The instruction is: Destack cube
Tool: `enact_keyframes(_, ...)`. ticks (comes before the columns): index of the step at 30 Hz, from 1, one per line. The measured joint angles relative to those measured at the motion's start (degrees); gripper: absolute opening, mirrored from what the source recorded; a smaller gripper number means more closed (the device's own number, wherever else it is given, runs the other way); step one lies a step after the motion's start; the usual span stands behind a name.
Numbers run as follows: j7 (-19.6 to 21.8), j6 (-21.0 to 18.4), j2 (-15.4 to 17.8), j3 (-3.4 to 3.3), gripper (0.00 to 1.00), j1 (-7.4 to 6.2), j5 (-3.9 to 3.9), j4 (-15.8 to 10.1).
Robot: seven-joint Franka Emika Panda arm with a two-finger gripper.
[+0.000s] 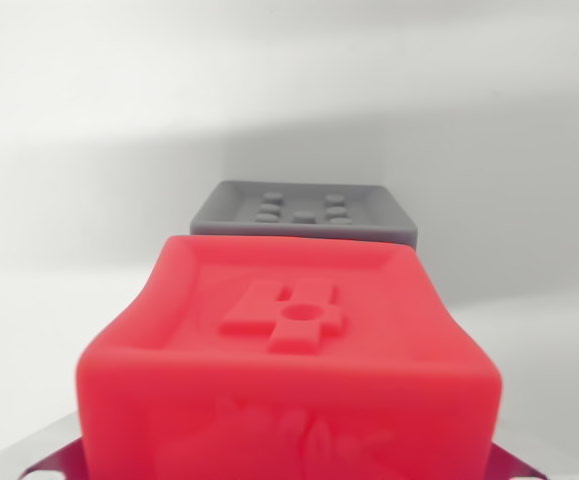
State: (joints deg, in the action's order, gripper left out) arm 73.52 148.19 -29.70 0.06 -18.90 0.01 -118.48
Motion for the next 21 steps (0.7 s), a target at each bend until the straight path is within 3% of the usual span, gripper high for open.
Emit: enact_keyframes(21,0.0,-3.7,4.1,0.00,0.00,0.00,0.00,-0.3)
